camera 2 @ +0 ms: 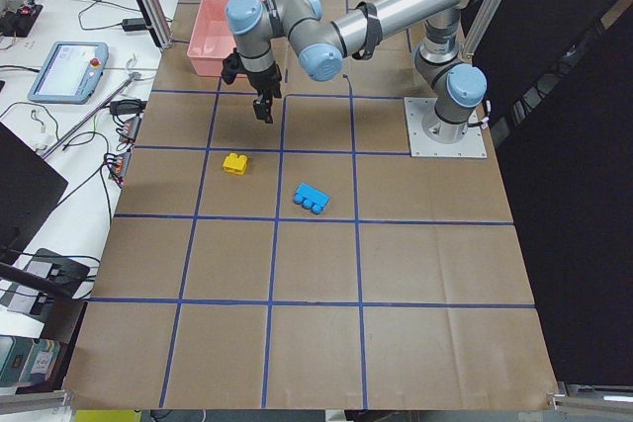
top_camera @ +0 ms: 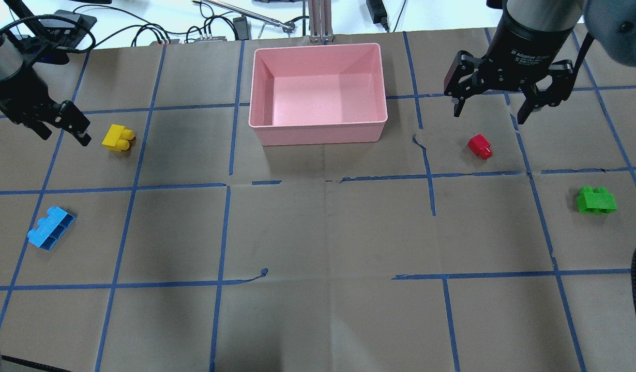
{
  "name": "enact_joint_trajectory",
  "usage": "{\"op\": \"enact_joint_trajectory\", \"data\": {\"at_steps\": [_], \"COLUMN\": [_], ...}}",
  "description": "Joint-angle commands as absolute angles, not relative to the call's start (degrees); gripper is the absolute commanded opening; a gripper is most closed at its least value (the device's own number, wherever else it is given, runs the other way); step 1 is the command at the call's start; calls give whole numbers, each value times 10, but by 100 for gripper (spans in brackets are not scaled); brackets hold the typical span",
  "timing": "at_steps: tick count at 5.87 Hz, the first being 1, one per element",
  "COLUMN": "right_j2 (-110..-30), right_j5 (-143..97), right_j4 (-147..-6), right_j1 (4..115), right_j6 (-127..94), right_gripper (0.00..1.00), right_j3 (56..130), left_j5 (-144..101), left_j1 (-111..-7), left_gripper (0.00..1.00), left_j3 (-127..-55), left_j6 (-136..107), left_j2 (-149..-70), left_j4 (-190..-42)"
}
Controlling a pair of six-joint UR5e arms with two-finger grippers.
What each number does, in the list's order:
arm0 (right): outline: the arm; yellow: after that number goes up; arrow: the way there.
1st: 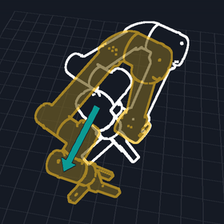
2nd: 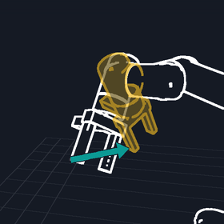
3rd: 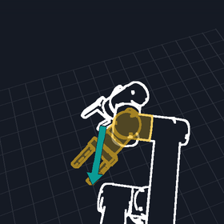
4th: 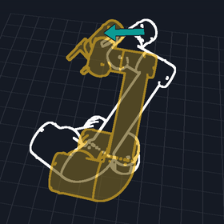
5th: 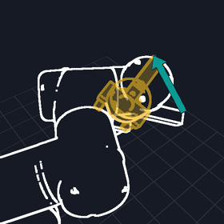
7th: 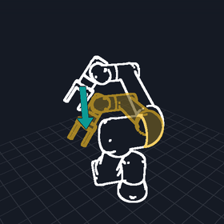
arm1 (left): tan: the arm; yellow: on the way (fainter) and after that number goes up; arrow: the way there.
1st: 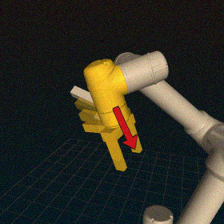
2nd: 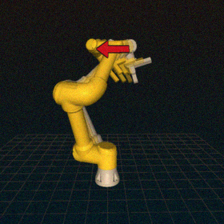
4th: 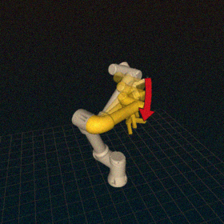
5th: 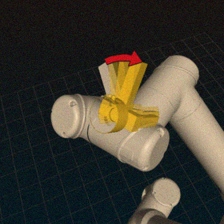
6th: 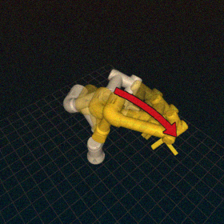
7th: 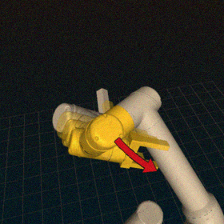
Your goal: Put all blocks into box
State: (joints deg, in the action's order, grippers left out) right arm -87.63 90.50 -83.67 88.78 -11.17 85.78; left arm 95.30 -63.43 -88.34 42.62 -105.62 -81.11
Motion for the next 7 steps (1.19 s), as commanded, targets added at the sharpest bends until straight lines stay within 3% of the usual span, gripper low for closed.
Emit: {"op": "enact_joint_trajectory", "data": {"at_steps": [1, 4, 7], "right_j2": [-875, -874, -874], "right_j5": [905, 904, 904], "right_j4": [-837, -837, -841], "right_j1": [888, 885, 885], "right_j6": [-111, -110, -110], "right_gripper": [100, 100, 100], "right_j3": [858, 859, 858], "left_j5": [963, 959, 961], "left_j1": [-563, -489, -478], "left_gripper": [96, 95, 95], "left_j3": [-920, -1066, -1093], "left_j6": [607, 792, 828], "left_j2": [-1085, -1092, -1142], "left_j4": [-720, -585, -521]}}
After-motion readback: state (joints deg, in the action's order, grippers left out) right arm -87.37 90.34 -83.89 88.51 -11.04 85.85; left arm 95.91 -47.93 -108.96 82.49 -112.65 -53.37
